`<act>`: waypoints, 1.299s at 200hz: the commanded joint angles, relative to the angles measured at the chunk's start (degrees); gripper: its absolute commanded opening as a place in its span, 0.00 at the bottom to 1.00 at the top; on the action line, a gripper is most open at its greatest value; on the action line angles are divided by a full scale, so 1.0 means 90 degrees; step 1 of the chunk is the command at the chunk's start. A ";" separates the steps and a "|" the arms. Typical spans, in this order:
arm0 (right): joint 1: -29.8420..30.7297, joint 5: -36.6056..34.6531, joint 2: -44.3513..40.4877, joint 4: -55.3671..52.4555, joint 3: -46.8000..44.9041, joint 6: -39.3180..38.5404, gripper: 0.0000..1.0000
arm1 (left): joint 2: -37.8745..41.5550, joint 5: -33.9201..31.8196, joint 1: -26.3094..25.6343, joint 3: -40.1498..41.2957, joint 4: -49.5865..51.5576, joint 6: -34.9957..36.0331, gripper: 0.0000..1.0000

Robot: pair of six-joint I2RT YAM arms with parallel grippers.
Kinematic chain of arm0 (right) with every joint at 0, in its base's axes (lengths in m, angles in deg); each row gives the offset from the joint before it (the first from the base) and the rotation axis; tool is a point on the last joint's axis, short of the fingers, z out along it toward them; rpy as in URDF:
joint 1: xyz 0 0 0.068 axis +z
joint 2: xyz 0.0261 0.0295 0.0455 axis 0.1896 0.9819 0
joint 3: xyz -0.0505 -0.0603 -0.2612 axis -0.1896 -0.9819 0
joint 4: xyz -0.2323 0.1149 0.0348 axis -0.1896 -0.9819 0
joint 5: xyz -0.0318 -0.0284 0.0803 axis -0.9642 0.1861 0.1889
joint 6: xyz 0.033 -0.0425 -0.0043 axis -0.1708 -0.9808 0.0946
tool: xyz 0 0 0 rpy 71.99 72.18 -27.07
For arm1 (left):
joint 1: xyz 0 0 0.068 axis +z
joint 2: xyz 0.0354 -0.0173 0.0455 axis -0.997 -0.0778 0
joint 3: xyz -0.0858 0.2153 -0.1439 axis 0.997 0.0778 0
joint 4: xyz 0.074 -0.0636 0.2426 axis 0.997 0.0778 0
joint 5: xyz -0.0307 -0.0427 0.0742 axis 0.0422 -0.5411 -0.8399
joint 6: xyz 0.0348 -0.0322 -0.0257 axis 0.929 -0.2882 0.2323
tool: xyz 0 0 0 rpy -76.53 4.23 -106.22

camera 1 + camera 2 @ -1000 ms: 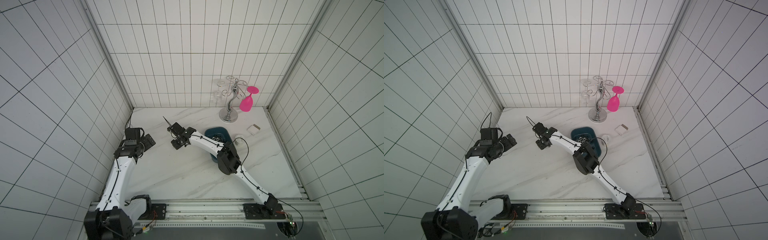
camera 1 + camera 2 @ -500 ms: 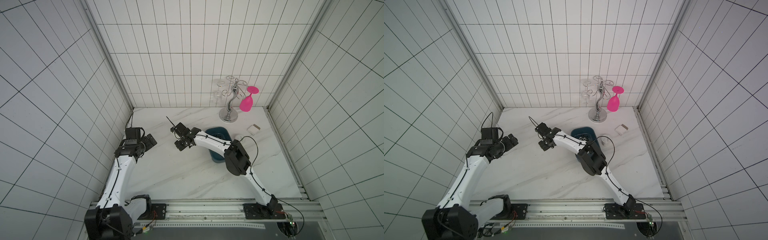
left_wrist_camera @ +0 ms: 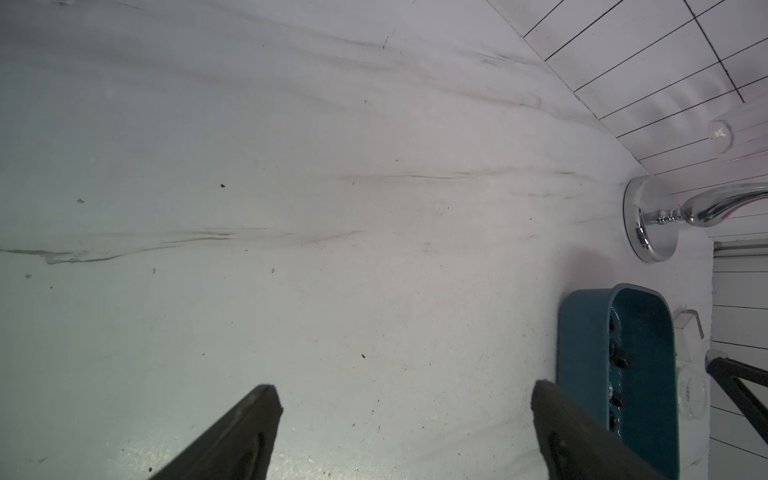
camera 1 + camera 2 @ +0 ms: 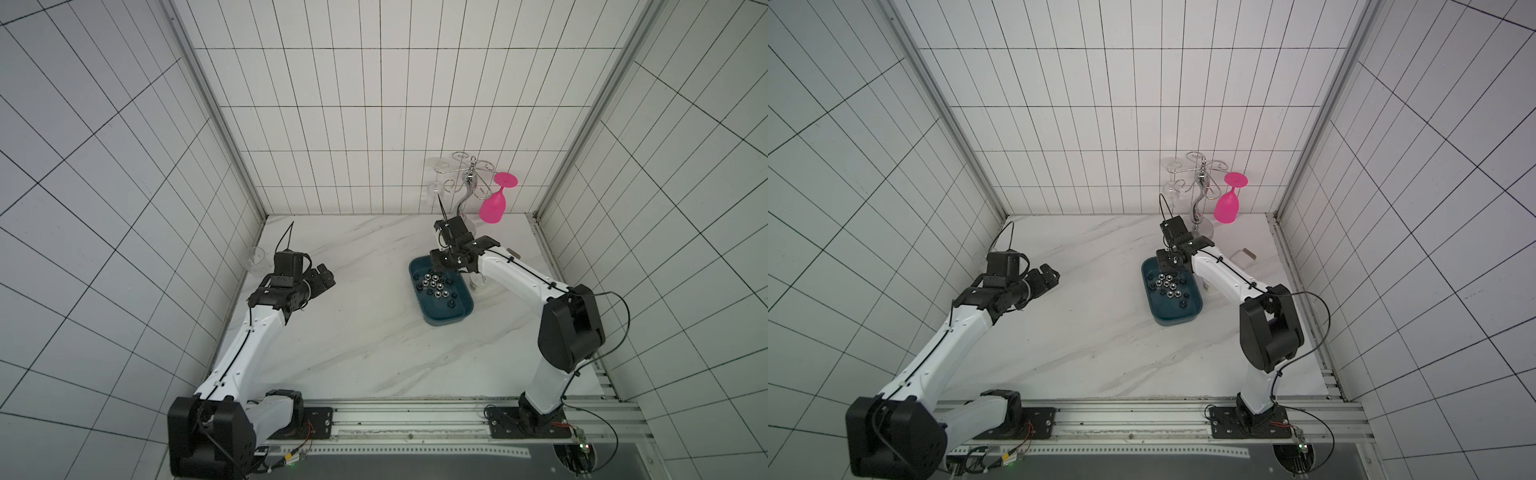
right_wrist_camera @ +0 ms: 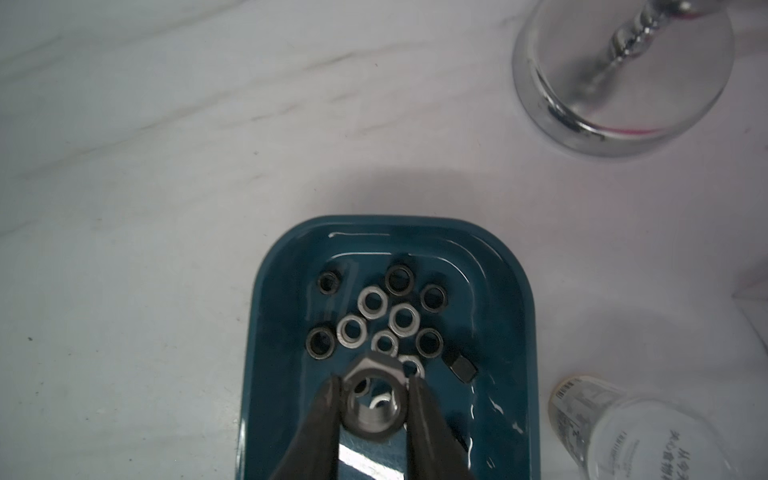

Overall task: Put the nuts on the desktop into the storage box
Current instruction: Place the nut in the storage box, then reset both arms

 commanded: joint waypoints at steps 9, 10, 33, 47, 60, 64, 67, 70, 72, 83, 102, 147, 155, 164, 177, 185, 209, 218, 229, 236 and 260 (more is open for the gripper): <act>-0.0088 0.0247 0.0433 -0.0147 0.0176 -0.0061 0.13 | -0.0089 -0.0109 -0.0087 -0.0125 -0.0196 -0.0061 0.98; -0.0089 0.0250 0.0460 -0.0147 0.0191 -0.0064 0.13 | -0.0089 -0.0110 -0.0088 -0.0128 -0.0189 -0.0060 0.98; -0.0107 0.0339 0.0897 -0.0157 0.0508 -0.0116 0.13 | -0.0138 -0.0289 -0.0089 -0.0244 -0.0052 0.0020 0.98; -0.0109 0.0358 0.1150 -0.0157 0.0725 -0.0150 0.14 | -0.0157 -0.0427 -0.0087 -0.0315 0.0054 0.0108 0.98; -0.0104 0.0357 0.1368 -0.0185 0.0934 -0.0178 0.15 | -0.0191 -0.0523 -0.0077 -0.0372 0.0127 0.0173 0.98; -0.0108 0.0360 0.1430 -0.0203 0.0999 -0.0182 0.15 | -0.0207 -0.0544 -0.0075 -0.0388 0.0145 0.0183 0.98; -0.0109 0.0363 0.1478 -0.0224 0.1055 -0.0192 0.16 | -0.0207 -0.0551 -0.0068 -0.0403 0.0149 0.0192 0.98; -0.0107 0.0370 0.1530 -0.0239 0.1108 -0.0192 0.16 | -0.0215 -0.0567 -0.0070 -0.0409 0.0158 0.0195 0.98; -0.0103 0.0385 0.1551 -0.0251 0.1140 -0.0201 0.16 | -0.0221 -0.0575 -0.0070 -0.0413 0.0156 0.0200 0.98; -0.0105 0.0426 0.1714 -0.0310 0.1321 -0.0214 0.19 | -0.0246 -0.0605 -0.0069 -0.0433 0.0161 0.0214 0.98; -0.0099 0.0477 0.1920 -0.0395 0.1563 -0.0248 0.27 | -0.0312 -0.0668 -0.0066 -0.0474 0.0123 0.0243 0.98; -0.0107 0.0516 0.1885 -0.0477 0.1713 -0.0360 0.48 | -0.0627 -0.0968 -0.0070 -0.0652 0.0003 0.0374 0.98; -0.0106 0.0509 0.1781 -0.0479 0.1679 -0.0370 0.49 | -0.0695 -0.1014 -0.0065 -0.0710 -0.0041 0.0431 0.98; -0.0118 0.0492 0.1602 -0.0470 0.1608 -0.0353 0.49 | -0.0794 -0.1088 -0.0069 -0.0782 -0.0100 0.0510 0.98; -0.0149 0.0435 0.1220 -0.0418 0.1407 -0.0267 0.50 | -0.0927 -0.1272 -0.0065 -0.0871 -0.0216 0.0628 0.98; -0.0184 0.0403 0.0915 -0.0324 0.1200 -0.0184 0.51 | -0.1014 -0.1404 -0.0061 -0.0927 -0.0294 0.0739 0.98; -0.0361 0.0138 -0.0129 0.0028 0.0398 -0.0002 0.57 | -0.1251 -0.1798 -0.0026 -0.1020 -0.0662 0.1136 0.98; -0.0456 -0.0016 -0.0517 0.0091 0.0106 0.0027 0.62 | -0.1310 -0.1901 0.0028 -0.0992 -0.0861 0.1269 0.98; -0.0620 -0.0220 -0.0940 0.0161 -0.0209 0.0030 0.68 | -0.1366 -0.1927 0.0146 -0.0922 -0.1139 0.1419 0.98; -0.0739 -0.0338 -0.1199 0.0224 -0.0423 0.0030 0.72 | -0.1378 -0.1895 0.0237 -0.0831 -0.1389 0.1523 0.98; -0.1294 -0.0712 -0.1871 0.0466 -0.0998 0.0104 0.81 | -0.1268 -0.1731 0.0536 -0.0277 -0.2668 0.1879 0.98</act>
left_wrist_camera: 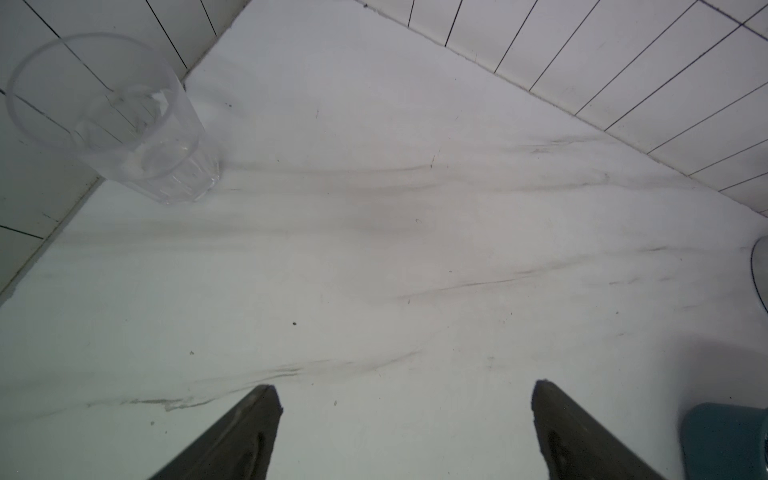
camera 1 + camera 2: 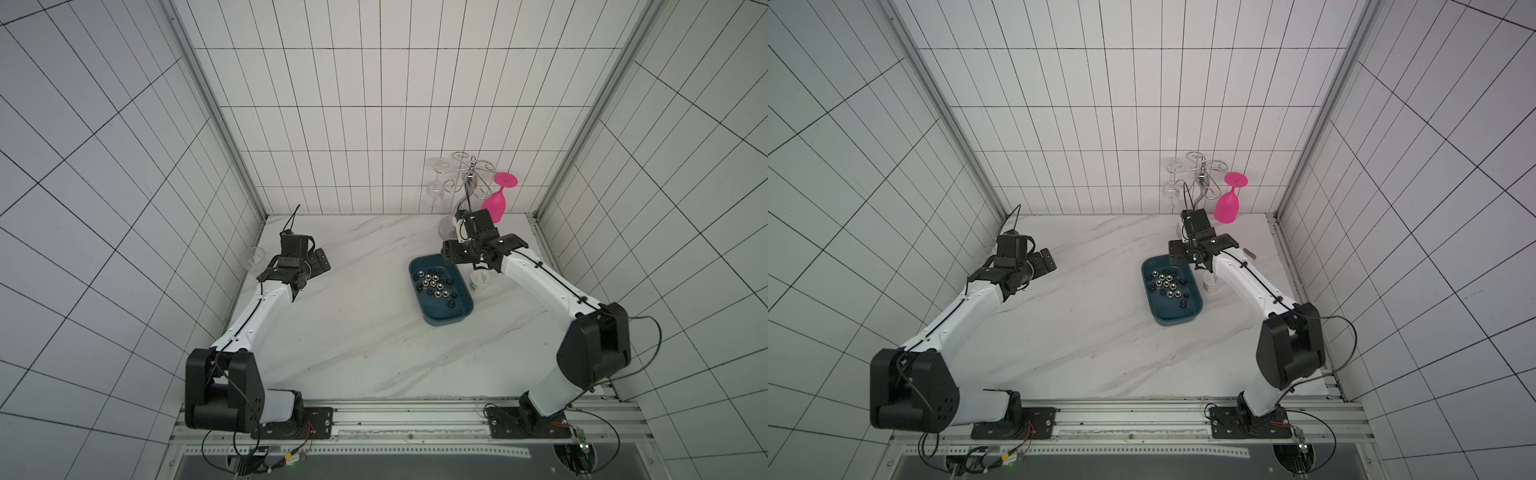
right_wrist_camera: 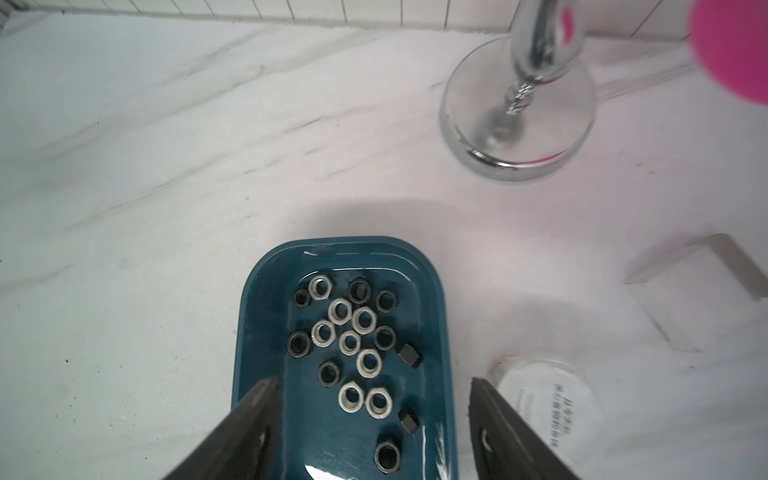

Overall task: Put the nuts on the desktop into the storage box
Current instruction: Reset both arms

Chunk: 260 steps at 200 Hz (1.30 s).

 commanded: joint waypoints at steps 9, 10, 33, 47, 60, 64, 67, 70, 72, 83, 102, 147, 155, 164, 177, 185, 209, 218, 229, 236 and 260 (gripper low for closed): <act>-0.0688 -0.0795 -0.0557 0.0356 -0.0761 0.0176 0.86 | 0.0127 -0.0144 0.0268 0.0686 -0.2021 0.0732 0.98; -0.0709 -0.0815 -0.0580 0.0371 -0.0781 0.0179 0.86 | 0.0138 -0.0145 0.0270 0.0710 -0.2086 0.0744 0.98; -0.1228 -0.1369 -0.0775 0.0445 -0.1060 0.0250 0.93 | -0.0006 -0.0161 0.0292 0.1219 -0.3221 0.1126 0.98; -0.1529 -0.1721 -0.0860 0.0585 -0.1270 0.0173 0.94 | -0.0217 -0.0260 0.0292 0.1254 -0.3346 0.1221 0.98; -0.1781 -0.2178 -0.0956 0.0911 -0.1610 -0.0013 0.95 | -0.0408 -0.0432 0.0305 0.1272 -0.3324 0.1331 0.98; -0.1860 -0.2263 -0.0989 0.1093 -0.1759 -0.0114 0.95 | -0.0443 -0.0514 0.0301 0.1309 -0.3369 0.1345 0.98; -0.1914 -0.2292 -0.1016 0.1281 -0.1892 -0.0206 0.95 | -0.0463 -0.0574 0.0301 0.1351 -0.3430 0.1355 0.98; -0.1981 -0.2298 -0.1047 0.1489 -0.2038 -0.0293 0.95 | -0.0475 -0.0607 0.0300 0.1395 -0.3511 0.1368 0.98; -0.2017 -0.2294 -0.1063 0.1629 -0.2134 -0.0350 0.96 | -0.0481 -0.0631 0.0303 0.1444 -0.3567 0.1378 0.98; -0.2185 -0.2227 -0.1151 0.2463 -0.2672 -0.0663 0.99 | -0.0487 -0.0744 0.0311 0.1709 -0.4004 0.1410 0.98; -0.2360 -0.2098 -0.1119 0.3492 -0.3320 -0.0996 0.99 | -0.0501 -0.0808 0.0301 0.2110 -0.4743 0.1578 0.98; -0.2825 -0.0739 -0.1067 0.5825 -0.4755 -0.1134 0.99 | -0.0709 -0.0713 0.0490 0.2872 -0.6101 0.1491 0.98; -0.2888 -0.0501 -0.1064 0.6273 -0.5010 -0.1104 0.99 | -0.0800 -0.0640 0.0497 0.3068 -0.6494 0.1503 0.98; -0.2922 -0.0289 -0.1036 0.6412 -0.5151 -0.1142 0.99 | -0.0917 -0.0463 0.0502 0.3326 -0.7120 0.1615 0.98; -0.2920 -0.0116 -0.0925 0.7287 -0.5651 -0.1223 0.99 | -0.1036 -0.0081 0.0493 0.3640 -0.7692 0.1757 0.98; -0.2920 -0.0096 -0.0779 0.7843 -0.5907 -0.1236 0.99 | -0.1212 0.0005 0.0496 0.3838 -0.8318 0.1830 0.98; -0.2920 0.0135 -0.0216 0.8844 -0.6186 -0.1346 0.99 | -0.1390 0.0019 0.0464 0.3742 -0.8426 0.1918 0.99; -0.2929 0.0084 -0.0108 0.8912 -0.6138 -0.1299 0.99 | -0.1265 0.0056 0.0448 0.3498 -0.7738 0.1924 0.98; -0.2933 -0.0037 -0.0285 0.8376 -0.6019 -0.1260 0.99 | -0.1198 -0.0030 0.0387 0.3424 -0.7443 0.1958 0.98; -0.2931 -0.0052 -0.0143 0.8809 -0.6094 -0.1254 0.99 | -0.1285 -0.0080 0.0363 0.3497 -0.7752 0.1984 0.98; -0.2941 -0.0063 -0.0183 0.8564 -0.6021 -0.1213 0.99 | -0.1256 -0.0107 0.0365 0.3494 -0.7721 0.1979 0.98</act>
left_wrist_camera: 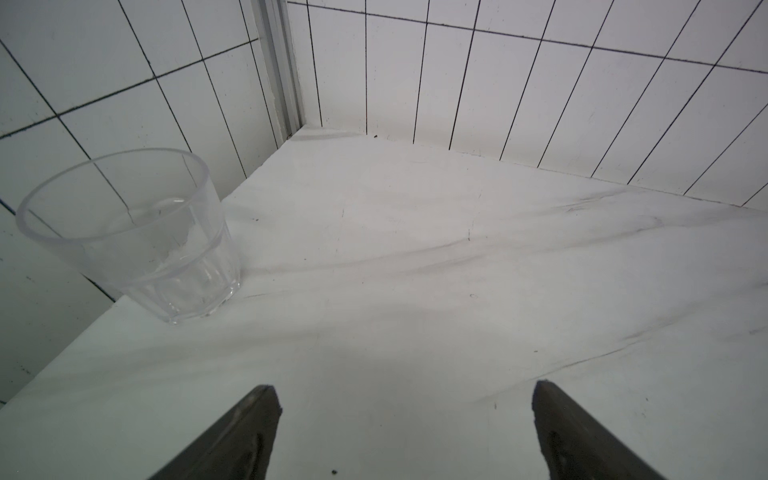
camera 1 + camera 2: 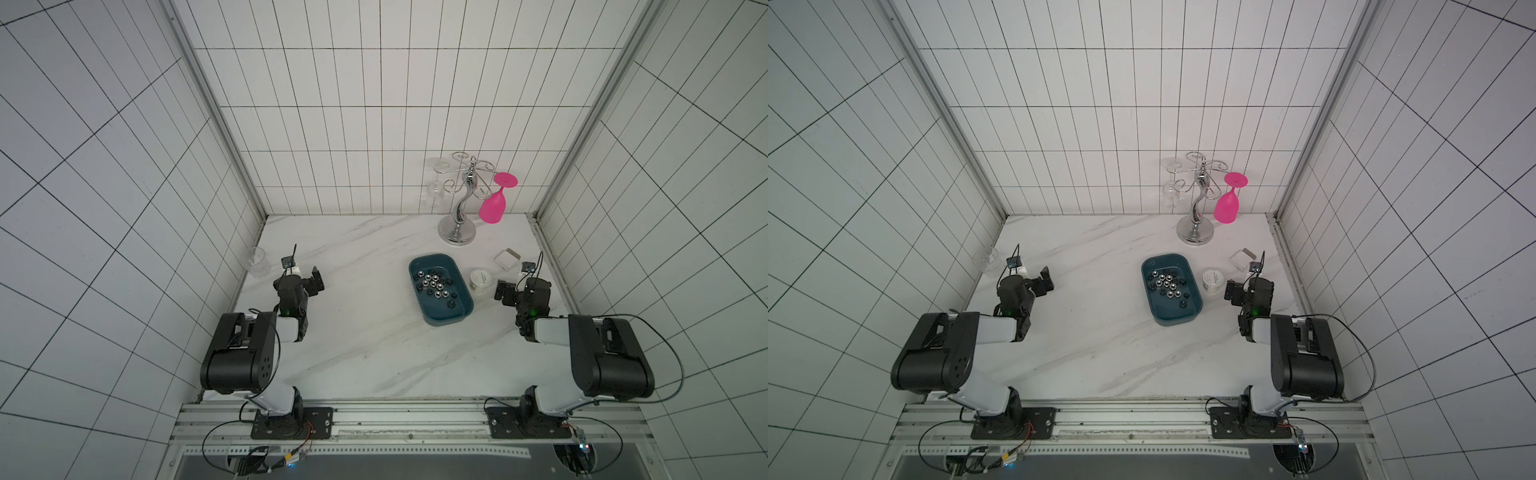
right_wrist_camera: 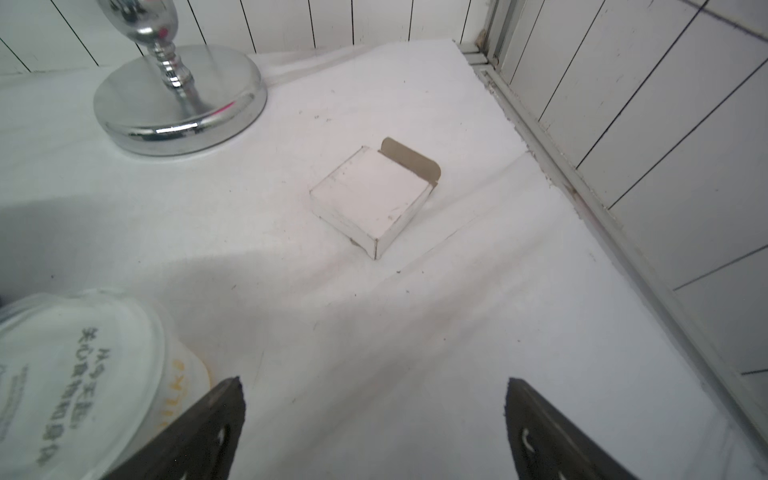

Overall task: Put the nuts on the desktop into the storage box
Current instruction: Reset both arms

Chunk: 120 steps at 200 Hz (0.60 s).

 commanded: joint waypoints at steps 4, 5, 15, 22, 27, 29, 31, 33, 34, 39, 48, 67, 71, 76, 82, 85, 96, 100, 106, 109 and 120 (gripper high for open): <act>-0.0067 0.0037 0.0034 0.0465 0.0072 -0.0006 0.99 | 0.0130 0.0021 -0.0029 -0.0129 0.0124 0.0100 0.98; -0.0061 0.0038 0.0031 0.0468 0.0071 -0.0006 0.99 | 0.0143 0.0018 -0.0027 -0.0138 0.0174 0.0096 0.98; -0.0074 0.0048 -0.0012 0.0296 0.0108 -0.0006 0.99 | 0.0158 0.0021 -0.0036 -0.0148 0.0232 0.0100 0.98; -0.0071 0.0040 -0.0004 0.0330 0.0103 -0.0006 0.99 | 0.0127 0.0009 -0.0036 -0.0126 0.0117 0.0102 0.98; -0.0070 0.0044 0.0014 0.0380 0.0094 0.0002 0.99 | 0.0134 0.0001 -0.0047 -0.0121 0.0106 0.0112 0.98; -0.0069 0.0043 0.0018 0.0395 0.0095 0.0003 0.99 | 0.0136 -0.0003 -0.0050 -0.0126 0.0128 0.0107 0.98; -0.0073 0.0040 0.0014 0.0393 0.0090 -0.0001 0.99 | 0.0141 -0.0003 -0.0053 -0.0132 0.0153 0.0103 0.98; -0.0072 0.0039 0.0013 0.0388 0.0089 0.0003 0.99 | 0.0149 0.0001 -0.0049 -0.0139 0.0184 0.0102 0.98; -0.0073 0.0039 0.0011 0.0381 0.0089 0.0003 0.99 | 0.0152 -0.0006 -0.0042 -0.0143 0.0199 0.0102 0.98; -0.0068 0.0040 0.0000 0.0341 0.0109 0.0004 0.99 | 0.0157 -0.0008 -0.0054 -0.0139 0.0231 0.0102 0.98; -0.0067 0.0039 0.0007 0.0352 0.0099 0.0004 0.99 | 0.0146 -0.0009 -0.0054 -0.0146 0.0200 0.0102 0.98; -0.0074 0.0039 0.0007 0.0363 0.0098 0.0004 0.99 | 0.0147 -0.0013 -0.0054 -0.0147 0.0199 0.0102 0.98; -0.0074 0.0040 0.0003 0.0363 0.0098 0.0004 0.99 | 0.0146 -0.0010 -0.0054 -0.0148 0.0199 0.0102 0.98; -0.0073 0.0039 0.0009 0.0363 0.0098 0.0004 0.99 | 0.0137 -0.0013 -0.0054 -0.0139 0.0204 0.0102 0.98; -0.0072 0.0044 0.0004 0.0363 0.0098 0.0004 0.99 | 0.0145 -0.0005 -0.0047 -0.0150 0.0210 0.0102 0.98; -0.0069 0.0045 0.0001 0.0363 0.0098 0.0004 0.99 | 0.0146 -0.0004 -0.0053 -0.0148 0.0213 0.0107 0.98; -0.0071 0.0041 0.0004 0.0363 0.0098 0.0002 0.99 | 0.0136 -0.0030 -0.0068 -0.0156 0.0212 0.0112 0.98; -0.0072 0.0039 0.0008 0.0363 0.0100 0.0004 0.99 | 0.0132 -0.0030 -0.0073 -0.0162 0.0209 0.0114 0.98; -0.0071 0.0044 0.0007 0.0363 0.0099 0.0004 0.99 | 0.0127 -0.0028 -0.0071 -0.0164 0.0219 0.0112 0.98; -0.0068 0.0042 0.0004 0.0363 0.0098 0.0004 0.99 | 0.0125 -0.0020 -0.0073 -0.0166 0.0223 0.0112 0.98; -0.0074 0.0048 0.0004 0.0363 0.0098 0.0004 0.99 | 0.0142 -0.0032 -0.0073 -0.0152 0.0221 0.0112 0.98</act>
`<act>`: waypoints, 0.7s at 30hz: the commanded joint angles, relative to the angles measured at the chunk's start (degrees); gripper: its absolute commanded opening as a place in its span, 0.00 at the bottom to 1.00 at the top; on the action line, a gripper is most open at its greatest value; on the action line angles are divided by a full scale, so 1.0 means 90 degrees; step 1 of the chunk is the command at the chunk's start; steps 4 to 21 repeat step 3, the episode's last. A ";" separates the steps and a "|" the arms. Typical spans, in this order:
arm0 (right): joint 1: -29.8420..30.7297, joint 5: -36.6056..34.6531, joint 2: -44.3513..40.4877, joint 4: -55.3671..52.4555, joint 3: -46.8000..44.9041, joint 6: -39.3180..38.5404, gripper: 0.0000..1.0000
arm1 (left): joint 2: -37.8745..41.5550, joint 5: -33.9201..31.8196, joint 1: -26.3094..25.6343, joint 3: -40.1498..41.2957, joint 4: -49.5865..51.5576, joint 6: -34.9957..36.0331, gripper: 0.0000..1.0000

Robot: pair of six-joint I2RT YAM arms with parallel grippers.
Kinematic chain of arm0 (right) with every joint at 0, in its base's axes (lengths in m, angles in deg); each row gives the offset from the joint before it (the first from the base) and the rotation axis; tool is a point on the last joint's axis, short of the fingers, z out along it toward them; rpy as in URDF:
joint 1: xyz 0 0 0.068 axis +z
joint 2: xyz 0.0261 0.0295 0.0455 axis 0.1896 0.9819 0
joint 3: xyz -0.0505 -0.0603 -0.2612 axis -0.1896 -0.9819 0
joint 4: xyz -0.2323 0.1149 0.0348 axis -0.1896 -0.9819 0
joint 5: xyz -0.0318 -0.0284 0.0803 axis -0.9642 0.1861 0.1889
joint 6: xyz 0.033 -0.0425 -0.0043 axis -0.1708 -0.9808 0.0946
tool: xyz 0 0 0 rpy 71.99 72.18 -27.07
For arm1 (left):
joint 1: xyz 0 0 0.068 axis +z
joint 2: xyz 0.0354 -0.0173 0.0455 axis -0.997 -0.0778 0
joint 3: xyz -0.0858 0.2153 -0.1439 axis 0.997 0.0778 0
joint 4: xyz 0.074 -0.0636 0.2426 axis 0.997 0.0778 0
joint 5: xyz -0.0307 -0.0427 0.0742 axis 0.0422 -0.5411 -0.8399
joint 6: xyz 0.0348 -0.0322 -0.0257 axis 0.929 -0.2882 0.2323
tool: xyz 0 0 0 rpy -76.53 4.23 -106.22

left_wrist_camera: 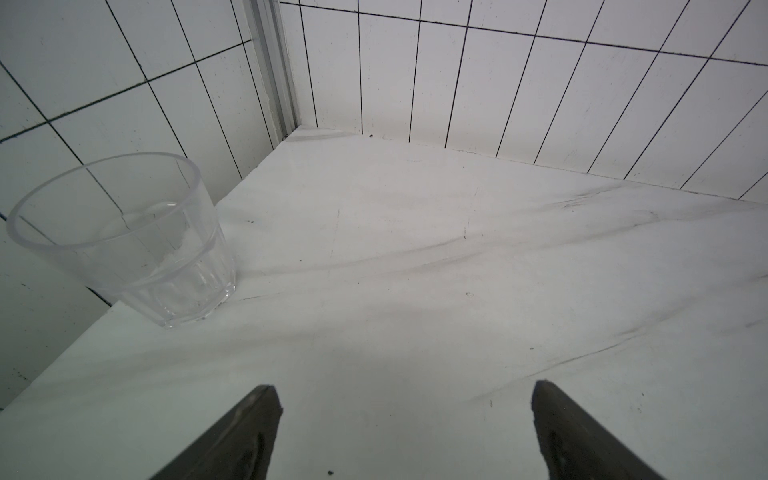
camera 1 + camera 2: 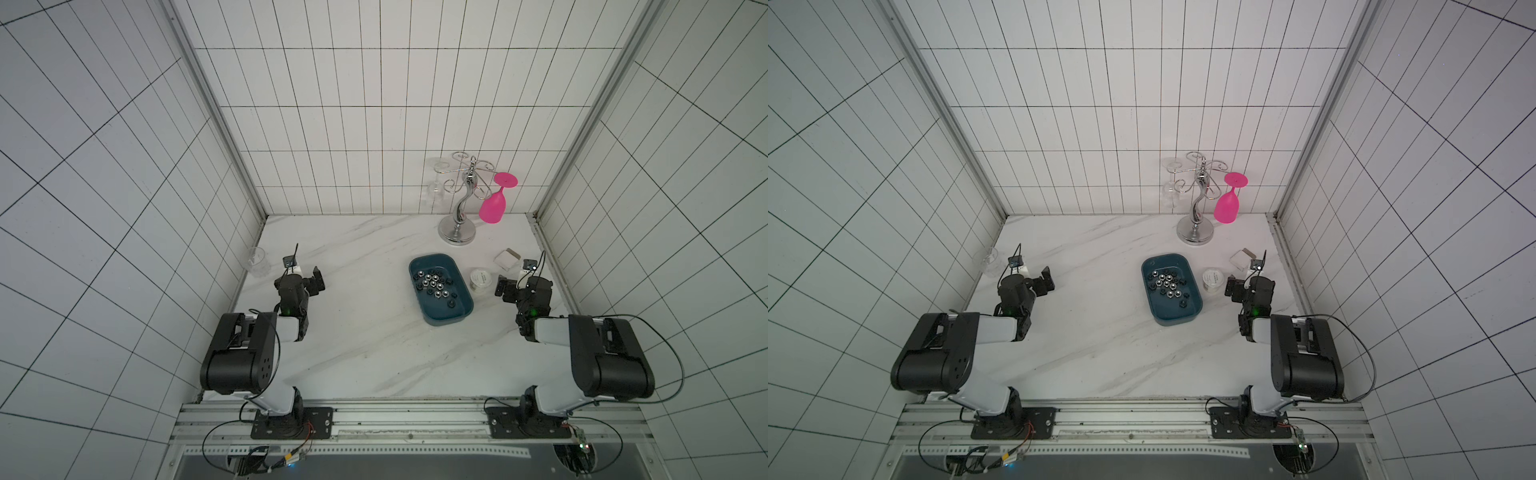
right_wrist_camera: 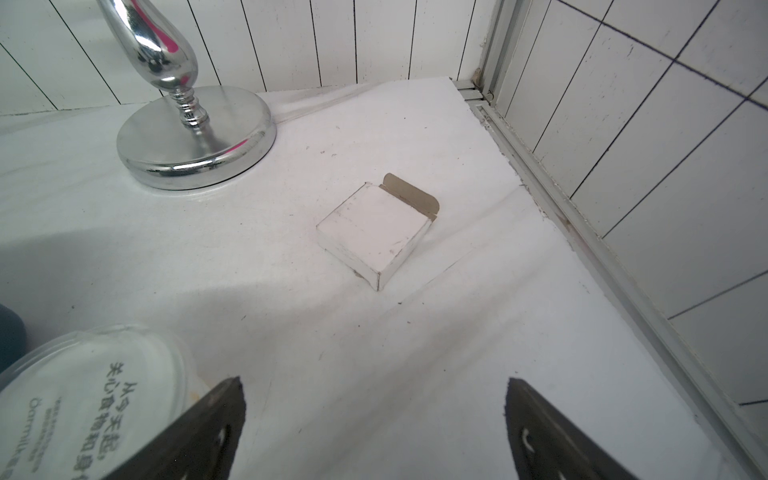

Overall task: Put the nuts on the desktop into the storage box
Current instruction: Reset both arms

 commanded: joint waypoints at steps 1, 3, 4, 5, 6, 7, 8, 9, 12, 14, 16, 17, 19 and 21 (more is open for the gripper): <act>-0.0070 0.0036 0.0002 0.0116 0.0098 0.0002 0.99 | 0.0120 -0.0028 -0.0037 -0.0118 0.0016 0.0068 0.98; -0.0070 0.0044 0.0004 0.0116 0.0099 0.0002 0.99 | 0.0120 -0.0027 -0.0037 -0.0122 0.0012 0.0068 0.98; -0.0070 0.0044 0.0004 0.0116 0.0099 0.0002 0.99 | 0.0120 -0.0027 -0.0037 -0.0122 0.0012 0.0068 0.98; -0.0070 0.0044 0.0004 0.0116 0.0099 0.0002 0.99 | 0.0120 -0.0027 -0.0037 -0.0122 0.0012 0.0068 0.98; -0.0070 0.0044 0.0004 0.0116 0.0099 0.0002 0.99 | 0.0120 -0.0027 -0.0037 -0.0122 0.0012 0.0068 0.98; -0.0070 0.0044 0.0004 0.0116 0.0099 0.0002 0.99 | 0.0120 -0.0027 -0.0037 -0.0122 0.0012 0.0068 0.98; -0.0070 0.0044 0.0004 0.0116 0.0099 0.0002 0.99 | 0.0120 -0.0027 -0.0037 -0.0122 0.0012 0.0068 0.98; -0.0070 0.0044 0.0004 0.0116 0.0099 0.0002 0.99 | 0.0120 -0.0027 -0.0037 -0.0122 0.0012 0.0068 0.98; -0.0070 0.0044 0.0004 0.0116 0.0099 0.0002 0.99 | 0.0120 -0.0027 -0.0037 -0.0122 0.0012 0.0068 0.98; -0.0070 0.0044 0.0004 0.0116 0.0099 0.0002 0.99 | 0.0120 -0.0027 -0.0037 -0.0122 0.0012 0.0068 0.98; -0.0070 0.0044 0.0004 0.0116 0.0099 0.0002 0.99 | 0.0120 -0.0027 -0.0037 -0.0122 0.0012 0.0068 0.98; -0.0070 0.0044 0.0004 0.0116 0.0099 0.0002 0.99 | 0.0120 -0.0027 -0.0037 -0.0122 0.0012 0.0068 0.98; -0.0070 0.0044 0.0004 0.0116 0.0099 0.0002 0.99 | 0.0120 -0.0027 -0.0037 -0.0122 0.0012 0.0068 0.98; -0.0070 0.0044 0.0004 0.0116 0.0099 0.0002 0.99 | 0.0120 -0.0027 -0.0037 -0.0122 0.0012 0.0068 0.98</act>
